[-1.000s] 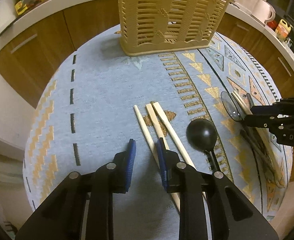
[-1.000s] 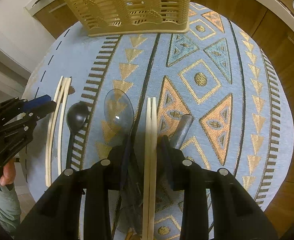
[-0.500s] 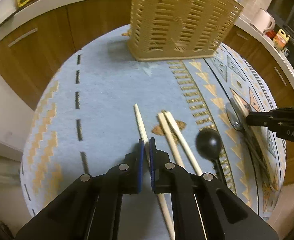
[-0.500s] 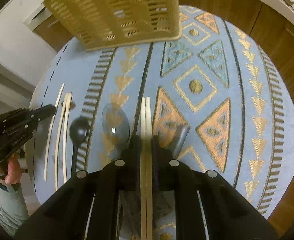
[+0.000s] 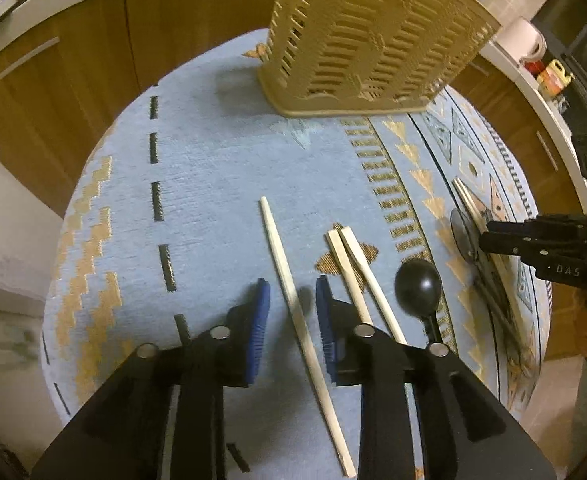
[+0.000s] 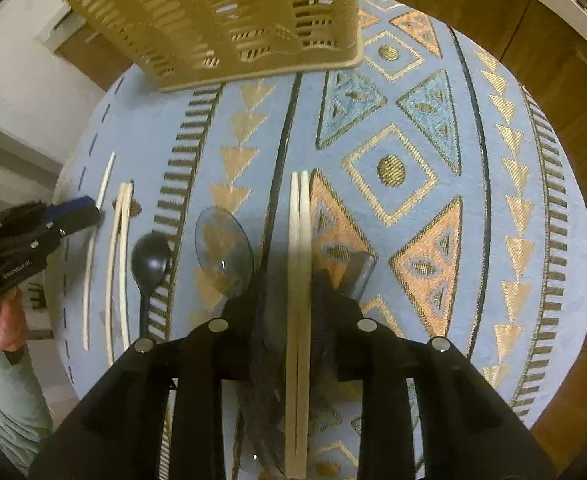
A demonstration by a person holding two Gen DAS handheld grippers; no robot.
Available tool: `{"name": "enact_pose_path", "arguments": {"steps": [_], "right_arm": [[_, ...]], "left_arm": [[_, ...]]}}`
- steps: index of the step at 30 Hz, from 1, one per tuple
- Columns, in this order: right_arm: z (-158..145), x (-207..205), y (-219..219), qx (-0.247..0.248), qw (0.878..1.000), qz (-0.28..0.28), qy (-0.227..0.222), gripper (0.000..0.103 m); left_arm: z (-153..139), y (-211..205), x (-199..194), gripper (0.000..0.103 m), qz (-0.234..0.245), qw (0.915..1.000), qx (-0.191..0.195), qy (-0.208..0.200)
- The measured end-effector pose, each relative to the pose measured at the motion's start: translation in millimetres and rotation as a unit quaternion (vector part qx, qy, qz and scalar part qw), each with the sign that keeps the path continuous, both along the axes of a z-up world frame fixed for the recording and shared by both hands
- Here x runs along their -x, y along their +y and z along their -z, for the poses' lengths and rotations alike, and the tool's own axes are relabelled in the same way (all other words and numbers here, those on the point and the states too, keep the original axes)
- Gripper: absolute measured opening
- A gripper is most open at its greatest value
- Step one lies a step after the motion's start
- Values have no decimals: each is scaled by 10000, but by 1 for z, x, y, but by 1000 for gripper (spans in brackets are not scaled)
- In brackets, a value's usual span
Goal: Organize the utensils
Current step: 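Lift the chopsticks and carry them above the beige basket with both tools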
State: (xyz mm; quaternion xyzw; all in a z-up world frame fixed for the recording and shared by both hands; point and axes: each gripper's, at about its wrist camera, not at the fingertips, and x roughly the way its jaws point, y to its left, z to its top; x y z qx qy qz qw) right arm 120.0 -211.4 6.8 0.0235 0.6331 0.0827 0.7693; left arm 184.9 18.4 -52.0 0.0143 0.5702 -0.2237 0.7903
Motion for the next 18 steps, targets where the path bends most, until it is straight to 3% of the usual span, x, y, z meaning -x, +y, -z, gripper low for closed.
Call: {"name": "enact_pose_path", "arguments": {"steps": [4, 6, 7, 10, 14, 18], "right_arm": [[2, -3, 14, 308, 9995, -103, 32, 24], [3, -3, 22, 549, 9984, -153, -4, 19], [5, -3, 29, 731, 9971, -194, -57, 10], [5, -1, 33, 762, 9966, -257, -162, 10], [-10, 9, 22, 341, 9980, -161, -512, 10], [-40, 29, 12, -49, 9940, -172, -1077, 10]], "left_arm": [[-1, -14, -4, 22, 68, 9991, -408, -38], [0, -24, -4, 7, 41, 9959, -872, -221], [-1, -27, -3, 7, 59, 9949, -972, -274], [-1, -38, 5, 4, 79, 9904, -1247, -584], [-11, -33, 12, 3, -88, 9936, -768, -819], [-48, -15, 23, 0, -319, 9911, -96, -1285]]}}
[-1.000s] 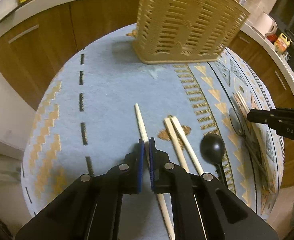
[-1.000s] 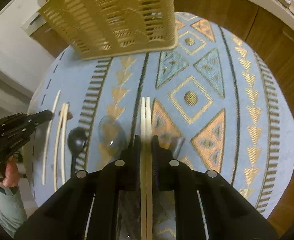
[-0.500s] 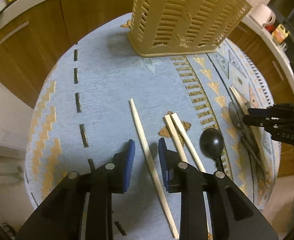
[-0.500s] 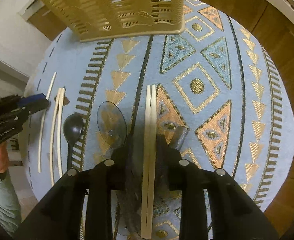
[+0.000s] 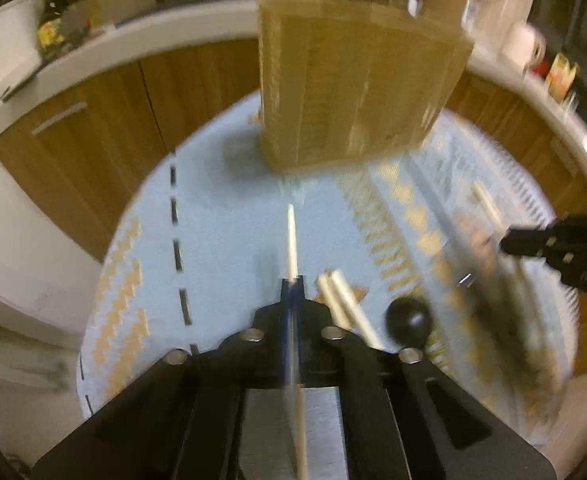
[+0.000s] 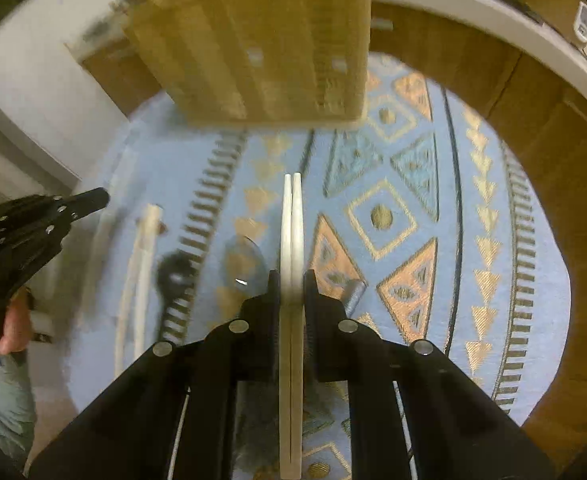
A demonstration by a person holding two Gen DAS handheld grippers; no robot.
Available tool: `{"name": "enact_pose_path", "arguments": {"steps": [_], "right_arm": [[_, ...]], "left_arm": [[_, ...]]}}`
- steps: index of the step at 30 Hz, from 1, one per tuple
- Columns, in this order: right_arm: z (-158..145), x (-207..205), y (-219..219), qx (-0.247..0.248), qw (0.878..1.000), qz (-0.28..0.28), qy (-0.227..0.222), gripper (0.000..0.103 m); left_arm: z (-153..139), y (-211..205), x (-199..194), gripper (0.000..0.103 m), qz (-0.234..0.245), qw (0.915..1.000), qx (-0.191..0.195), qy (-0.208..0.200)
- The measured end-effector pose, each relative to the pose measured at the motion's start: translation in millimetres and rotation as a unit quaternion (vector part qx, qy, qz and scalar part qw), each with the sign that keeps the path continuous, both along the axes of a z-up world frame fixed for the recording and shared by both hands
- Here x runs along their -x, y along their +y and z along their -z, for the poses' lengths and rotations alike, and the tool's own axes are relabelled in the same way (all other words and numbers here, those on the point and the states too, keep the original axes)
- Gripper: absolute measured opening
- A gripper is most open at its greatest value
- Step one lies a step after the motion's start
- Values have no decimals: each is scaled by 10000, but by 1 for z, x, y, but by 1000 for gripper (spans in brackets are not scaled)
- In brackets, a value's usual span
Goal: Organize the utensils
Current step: 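Lift the chopsticks and carry them above the beige basket with both tools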
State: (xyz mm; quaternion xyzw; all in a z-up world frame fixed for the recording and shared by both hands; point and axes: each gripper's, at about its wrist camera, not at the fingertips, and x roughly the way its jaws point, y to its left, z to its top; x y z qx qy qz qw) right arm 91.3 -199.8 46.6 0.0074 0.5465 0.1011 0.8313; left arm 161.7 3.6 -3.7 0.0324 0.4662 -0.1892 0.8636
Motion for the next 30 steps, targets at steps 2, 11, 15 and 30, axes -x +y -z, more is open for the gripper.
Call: {"name": "enact_pose_path", "arguments": {"steps": [2, 11, 15, 30], "right_arm": [[-17, 13, -2, -182, 9992, -60, -353, 10], [-50, 24, 3, -536, 9931, -217, -1022, 10], [-40, 17, 1, -479, 9946, -190, -898, 10], [-12, 7, -8, -590, 9975, 21, -380, 10]], "left_arm": [[-17, 2, 3, 0, -17, 9992, 302, -247], [-38, 2, 8, 6, 373, 9970, 562, -371], [-1, -3, 0, 37, 276, 9993, -11, 237], [48, -27, -29, 4, 276, 9920, -741, 987]]}}
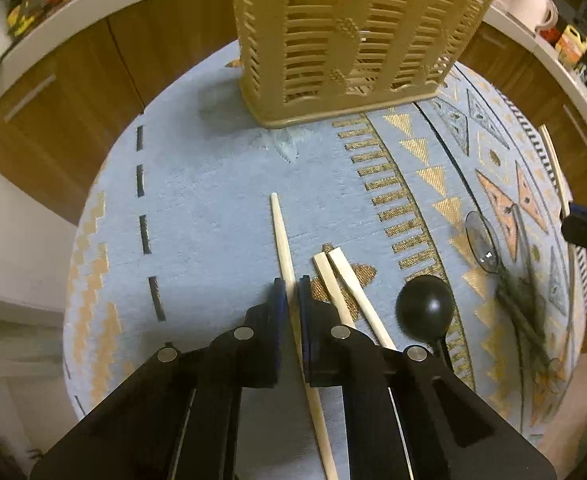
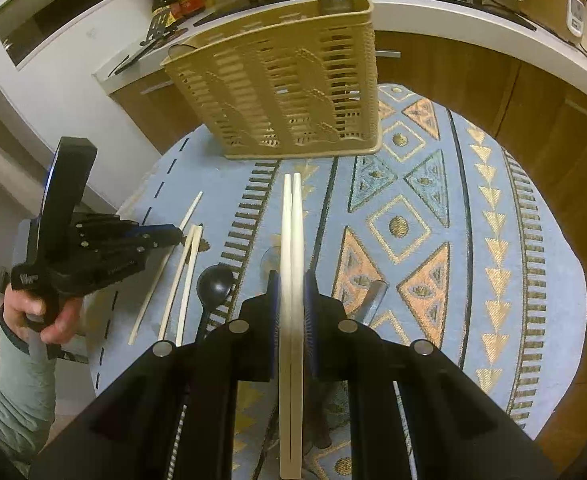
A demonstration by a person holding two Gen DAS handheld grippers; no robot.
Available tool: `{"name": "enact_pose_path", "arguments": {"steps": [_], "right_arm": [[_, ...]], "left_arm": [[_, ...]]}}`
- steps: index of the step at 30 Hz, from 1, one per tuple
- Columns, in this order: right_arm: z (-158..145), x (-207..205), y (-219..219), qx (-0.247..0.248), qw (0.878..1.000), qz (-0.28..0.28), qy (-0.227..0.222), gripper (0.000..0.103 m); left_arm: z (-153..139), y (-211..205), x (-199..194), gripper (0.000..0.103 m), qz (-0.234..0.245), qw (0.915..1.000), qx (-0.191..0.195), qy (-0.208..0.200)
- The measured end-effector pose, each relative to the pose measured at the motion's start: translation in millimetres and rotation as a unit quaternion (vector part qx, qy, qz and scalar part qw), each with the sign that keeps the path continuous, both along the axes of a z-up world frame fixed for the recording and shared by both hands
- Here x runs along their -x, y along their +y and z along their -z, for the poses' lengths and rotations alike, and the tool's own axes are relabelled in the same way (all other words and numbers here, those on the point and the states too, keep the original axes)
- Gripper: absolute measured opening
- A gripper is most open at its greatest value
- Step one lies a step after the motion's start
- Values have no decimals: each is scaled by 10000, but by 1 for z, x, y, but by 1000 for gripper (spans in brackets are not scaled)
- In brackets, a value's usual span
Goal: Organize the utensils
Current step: 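Lift the chopsticks and carry them above the beige basket with both tools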
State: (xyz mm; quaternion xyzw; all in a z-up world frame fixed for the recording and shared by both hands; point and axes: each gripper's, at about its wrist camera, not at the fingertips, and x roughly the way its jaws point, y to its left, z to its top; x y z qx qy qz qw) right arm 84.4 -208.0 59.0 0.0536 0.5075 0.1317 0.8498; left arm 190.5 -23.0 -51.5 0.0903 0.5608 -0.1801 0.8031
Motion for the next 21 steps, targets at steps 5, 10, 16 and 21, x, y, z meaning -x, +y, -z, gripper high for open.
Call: {"name": "enact_pose_path", "arguments": {"steps": [5, 10, 16, 21], "right_arm": [[-6, 3, -5, -157, 9999, -9, -66, 10], [-23, 11, -9, -298, 9989, -26, -364, 10], [-54, 20, -8, -437, 9936, -80, -1040, 10], [-83, 21, -1, -387, 9848, -89, -1692, 10]], "left_arm": [[-14, 7, 10, 3, -131, 9981, 492, -351], [-52, 23, 28, 3, -197, 9885, 1104, -1012], [-102, 27, 50, 3, -128, 9654, 1637, -2025], [-152, 23, 63, 3, -137, 9347, 1936, -2979]]}}
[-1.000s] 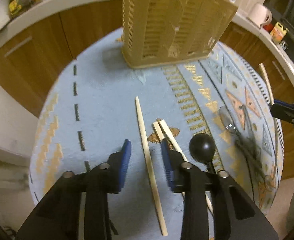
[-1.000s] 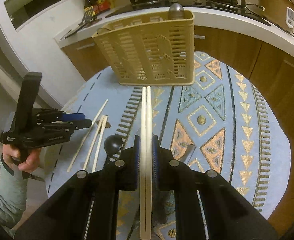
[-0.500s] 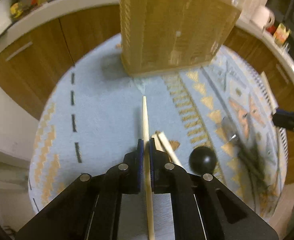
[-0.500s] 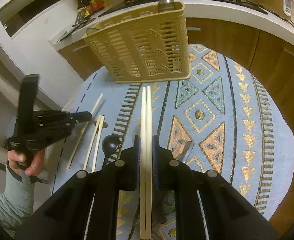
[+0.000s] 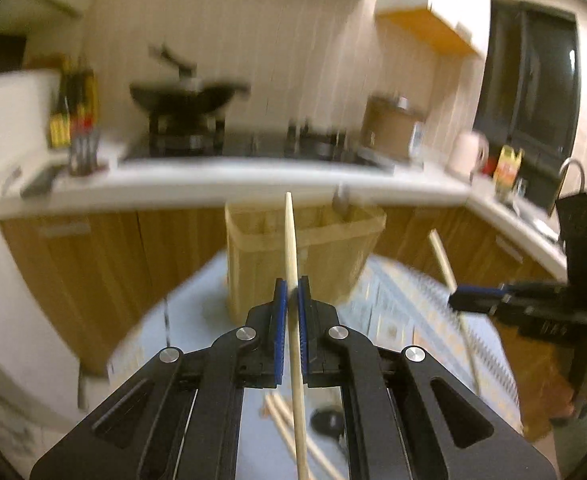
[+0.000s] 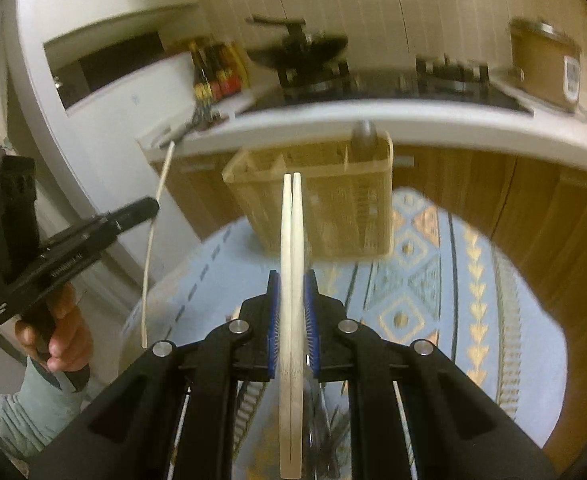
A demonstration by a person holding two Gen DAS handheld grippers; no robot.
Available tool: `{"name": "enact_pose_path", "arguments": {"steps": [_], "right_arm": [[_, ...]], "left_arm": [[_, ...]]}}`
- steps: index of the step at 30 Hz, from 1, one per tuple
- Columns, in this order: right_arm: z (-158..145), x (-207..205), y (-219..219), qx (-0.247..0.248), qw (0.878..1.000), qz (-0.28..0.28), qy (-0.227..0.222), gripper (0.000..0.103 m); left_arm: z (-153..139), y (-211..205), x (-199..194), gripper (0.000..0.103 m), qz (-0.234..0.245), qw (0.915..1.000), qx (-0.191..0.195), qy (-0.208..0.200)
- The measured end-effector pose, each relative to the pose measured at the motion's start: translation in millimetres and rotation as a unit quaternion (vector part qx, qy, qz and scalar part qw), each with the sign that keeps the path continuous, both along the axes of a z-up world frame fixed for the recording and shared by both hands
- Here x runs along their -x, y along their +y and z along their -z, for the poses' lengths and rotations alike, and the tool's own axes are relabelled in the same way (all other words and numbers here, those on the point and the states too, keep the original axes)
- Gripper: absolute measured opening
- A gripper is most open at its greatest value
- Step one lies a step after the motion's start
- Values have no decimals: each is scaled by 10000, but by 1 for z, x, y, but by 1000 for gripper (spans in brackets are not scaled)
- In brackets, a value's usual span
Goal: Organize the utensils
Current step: 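Lift the chopsticks and carry them above the beige basket with both tools, then open both tools to drop the chopsticks into the basket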
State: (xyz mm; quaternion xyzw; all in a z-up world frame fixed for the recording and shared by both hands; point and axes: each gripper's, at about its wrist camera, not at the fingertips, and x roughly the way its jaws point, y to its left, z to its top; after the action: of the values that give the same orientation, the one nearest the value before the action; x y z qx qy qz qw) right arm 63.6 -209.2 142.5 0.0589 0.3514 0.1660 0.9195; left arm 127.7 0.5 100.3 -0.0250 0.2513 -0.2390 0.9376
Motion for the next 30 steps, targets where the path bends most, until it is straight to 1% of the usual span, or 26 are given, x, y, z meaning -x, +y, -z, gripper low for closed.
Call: {"name": "enact_pose_path", "arguments": {"steps": [2, 5, 6, 9, 13, 15, 17, 19, 22, 26, 30], "right_arm": [[-13, -4, 2, -43, 9996, 23, -264, 10], [-28, -14, 5, 27, 9980, 157, -605, 10], [-36, -21, 6, 40, 9968, 218, -768, 10], [-52, -41, 6, 17, 9939, 332, -1051, 10], [-69, -71, 7, 128, 9869, 626, -1483, 10], [-74, -87, 9, 286, 9807, 839, -1743, 10], [-75, -105, 9, 388, 9754, 1028, -1909, 10], [-73, -119, 11, 626, 9661, 1318, -2128, 10], [-69, -139, 10, 718, 9571, 1561, -2335, 10], [-61, -158, 6, 666, 9516, 1692, -2478, 10], [-48, -169, 5, 662, 9509, 1683, -2510, 10]], "left_arm": [[-20, -2, -3, 3, -63, 9992, 164, -369], [-45, -10, -13, 3, -136, 9962, 375, -777], [-50, -12, -16, 3, -131, 9956, 412, -834], [-66, -18, -37, 3, -213, 9930, 547, -1029], [-73, -27, -61, 3, -358, 9911, 579, -1141], [-74, -30, -77, 3, -477, 9900, 590, -1190], [-75, -29, -91, 3, -549, 9893, 626, -1200], [-75, -27, -107, 3, -626, 9888, 659, -1188], [-70, -25, -129, 3, -765, 9880, 697, -1146], [-60, -24, -148, 3, -864, 9878, 700, -1092], [-47, -27, -159, 3, -891, 9881, 648, -1073]]}}
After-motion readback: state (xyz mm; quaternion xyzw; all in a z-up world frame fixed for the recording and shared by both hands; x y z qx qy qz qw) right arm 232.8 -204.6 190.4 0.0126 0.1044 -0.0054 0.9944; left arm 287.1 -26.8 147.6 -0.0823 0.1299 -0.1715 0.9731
